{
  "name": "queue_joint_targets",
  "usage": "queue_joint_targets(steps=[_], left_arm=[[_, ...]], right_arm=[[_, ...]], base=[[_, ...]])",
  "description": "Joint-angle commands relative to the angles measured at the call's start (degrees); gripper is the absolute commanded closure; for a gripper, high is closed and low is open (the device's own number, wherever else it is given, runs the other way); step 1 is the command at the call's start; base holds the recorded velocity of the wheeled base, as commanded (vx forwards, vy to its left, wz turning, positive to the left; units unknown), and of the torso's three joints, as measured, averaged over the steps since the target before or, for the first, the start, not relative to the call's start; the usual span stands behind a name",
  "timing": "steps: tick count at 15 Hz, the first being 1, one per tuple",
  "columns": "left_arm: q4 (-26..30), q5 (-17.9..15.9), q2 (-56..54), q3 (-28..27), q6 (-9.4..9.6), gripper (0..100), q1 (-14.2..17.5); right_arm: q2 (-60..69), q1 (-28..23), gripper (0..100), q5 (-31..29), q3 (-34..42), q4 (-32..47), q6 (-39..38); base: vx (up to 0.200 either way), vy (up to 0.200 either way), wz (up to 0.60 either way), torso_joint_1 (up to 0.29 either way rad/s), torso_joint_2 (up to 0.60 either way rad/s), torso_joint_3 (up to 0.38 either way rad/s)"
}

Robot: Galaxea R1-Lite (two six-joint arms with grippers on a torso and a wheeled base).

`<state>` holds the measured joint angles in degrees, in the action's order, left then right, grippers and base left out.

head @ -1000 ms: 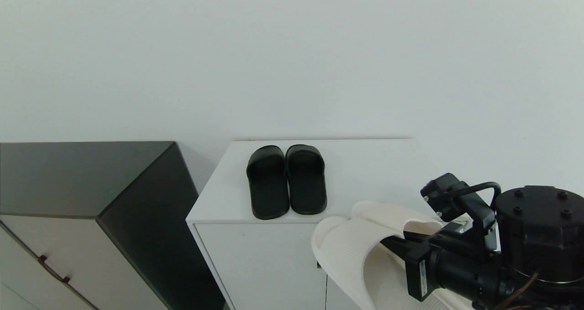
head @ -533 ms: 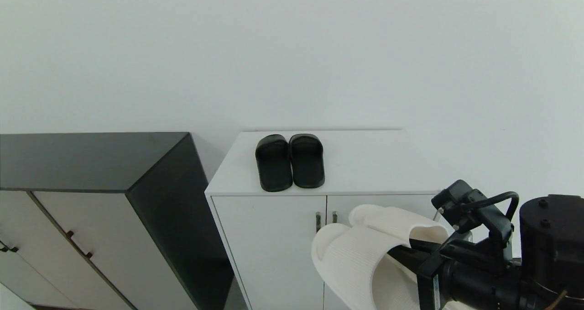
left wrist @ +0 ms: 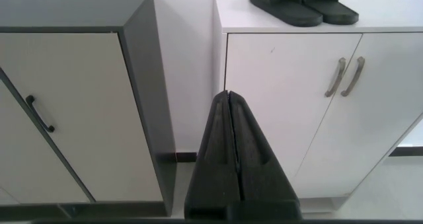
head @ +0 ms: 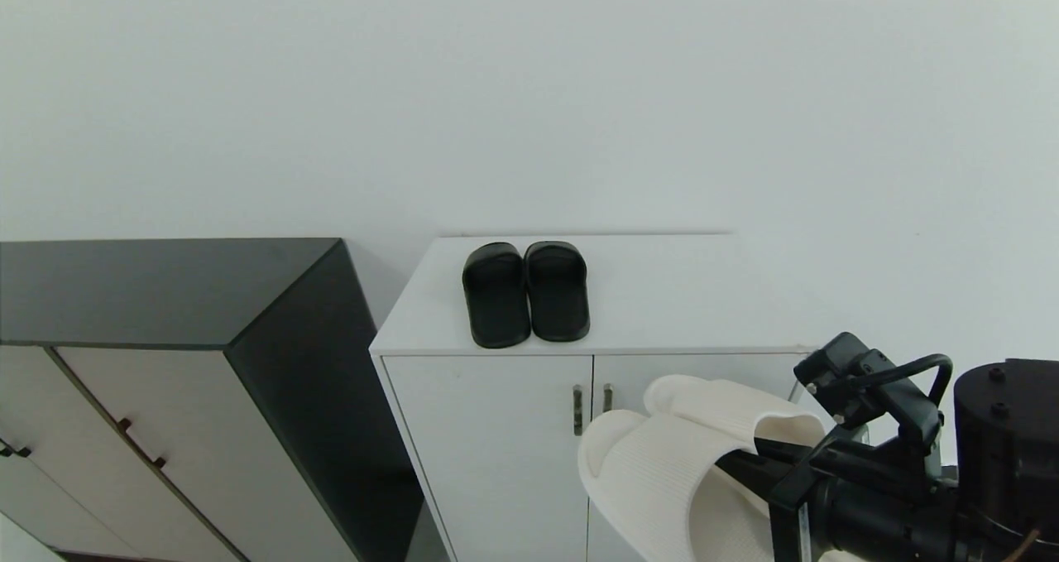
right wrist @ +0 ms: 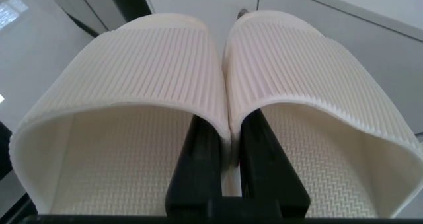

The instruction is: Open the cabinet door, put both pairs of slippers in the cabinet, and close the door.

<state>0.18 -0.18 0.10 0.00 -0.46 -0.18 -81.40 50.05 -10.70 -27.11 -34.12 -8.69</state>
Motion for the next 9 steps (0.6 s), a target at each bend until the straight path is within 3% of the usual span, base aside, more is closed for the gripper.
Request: queue_joint_targets(steps=[1, 4, 7, 8, 9], left_arm=[[-0.01, 0.01, -0.01, 0.0, -0.06, 100, 0.01], [-0.01, 0.01, -0.01, 0.0, -0.06, 100, 0.01], [-0.01, -0.08, 0.08, 0.0, -0.06, 100, 0.01], [-0.01, -0.17, -0.01, 0.0, -0.33, 0, 0.01], [-0.01, -0.17, 0.08, 0.0, -0.33, 0, 0.01]], right_arm=[[0.36, 0.04, 100, 0.07, 0.22, -0.07, -0.01], [0.36, 0.04, 100, 0.33, 0.57, -0.07, 0.08], [0.36, 0.04, 100, 0.24, 0.66, -1.12, 0.87], [0.36, 0.04, 100, 0.24, 1.18, -2.0, 0.87], [0.36, 0.04, 100, 0.24, 1.45, -2.27, 0.96]], base=[[0.0, 0.0, 0.0, 0.0, 0.0, 0.0], [0.0, 0.0, 0.0, -0.037, 0.09, 0.051], [0.0, 0.0, 0.0, -0.202, 0.48, 0.276], [0.0, 0.0, 0.0, -0.237, 0.55, 0.305], [0.0, 0.0, 0.0, -0.222, 0.55, 0.315]])
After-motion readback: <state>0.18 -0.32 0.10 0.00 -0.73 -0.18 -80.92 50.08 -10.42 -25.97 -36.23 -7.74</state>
